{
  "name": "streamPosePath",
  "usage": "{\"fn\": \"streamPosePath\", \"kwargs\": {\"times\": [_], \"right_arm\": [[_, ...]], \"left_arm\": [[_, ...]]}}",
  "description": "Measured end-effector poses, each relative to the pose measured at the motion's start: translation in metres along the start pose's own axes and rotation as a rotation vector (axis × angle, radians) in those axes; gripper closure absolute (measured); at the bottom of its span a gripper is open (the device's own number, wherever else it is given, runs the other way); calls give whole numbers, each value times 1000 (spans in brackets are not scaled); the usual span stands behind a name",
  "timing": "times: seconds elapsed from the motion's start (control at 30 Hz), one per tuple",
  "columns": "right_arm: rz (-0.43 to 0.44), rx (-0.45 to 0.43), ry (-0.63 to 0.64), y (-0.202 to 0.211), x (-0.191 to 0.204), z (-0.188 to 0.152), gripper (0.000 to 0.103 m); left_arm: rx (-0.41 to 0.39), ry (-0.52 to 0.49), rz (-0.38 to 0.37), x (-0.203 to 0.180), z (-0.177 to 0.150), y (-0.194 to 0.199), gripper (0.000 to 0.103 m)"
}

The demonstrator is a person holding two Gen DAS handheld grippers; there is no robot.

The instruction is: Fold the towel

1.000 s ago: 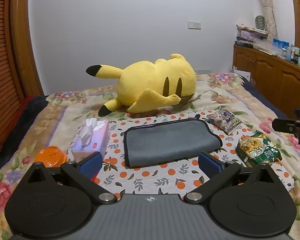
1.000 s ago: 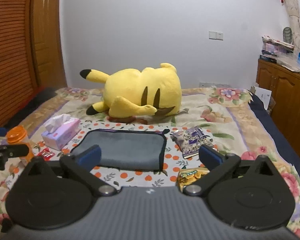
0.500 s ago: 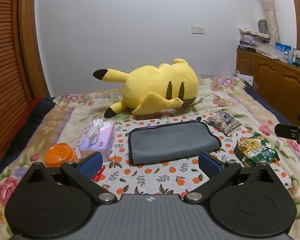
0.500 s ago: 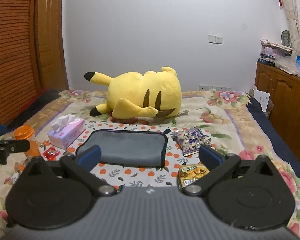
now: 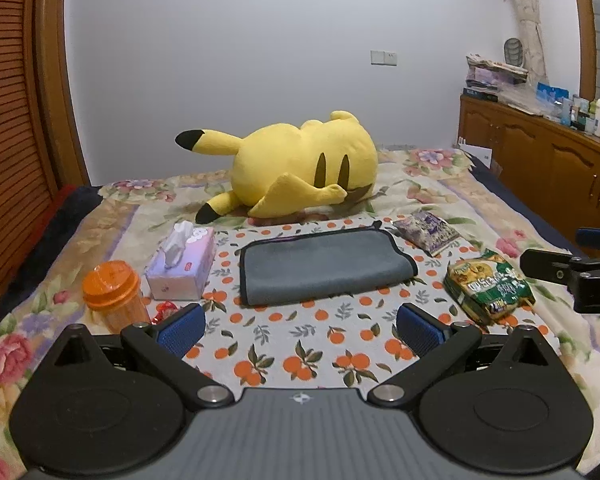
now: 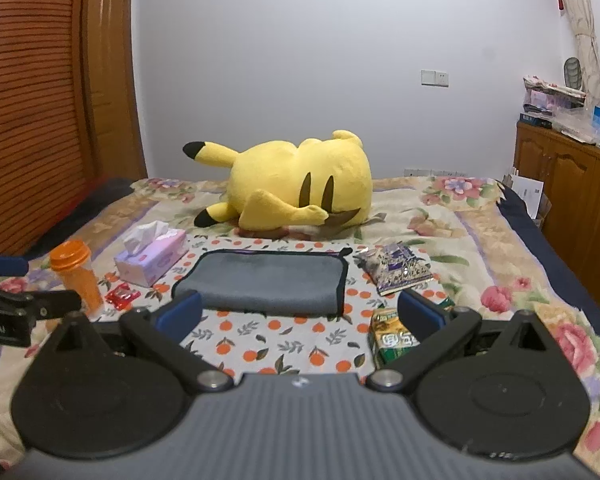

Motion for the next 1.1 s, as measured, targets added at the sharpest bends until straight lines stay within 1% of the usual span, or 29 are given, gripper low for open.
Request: {"fn": "streamPosePath", "kwargs": {"times": [0.47, 0.73, 1.1], "right_arm": [[1, 29, -20, 5, 4, -32, 0], [3, 49, -31, 9, 6, -51, 0], [1, 67, -48, 14, 6, -64, 0]], "left_arm": [[36, -2, 7, 2, -31, 1, 0], [64, -6, 1, -5, -53, 1, 0], [85, -5, -4, -15, -70, 2, 0]]}}
Point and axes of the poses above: each gripper's, at about its wrist camera, not at the fingertips, and y roughly against the way its jaws point, x to its left, z to its top, the point moved 2 cm from there along -y, roughly the way its jaws point, and after that the axes turned 6 degrees about z, right-handed, at the moved point
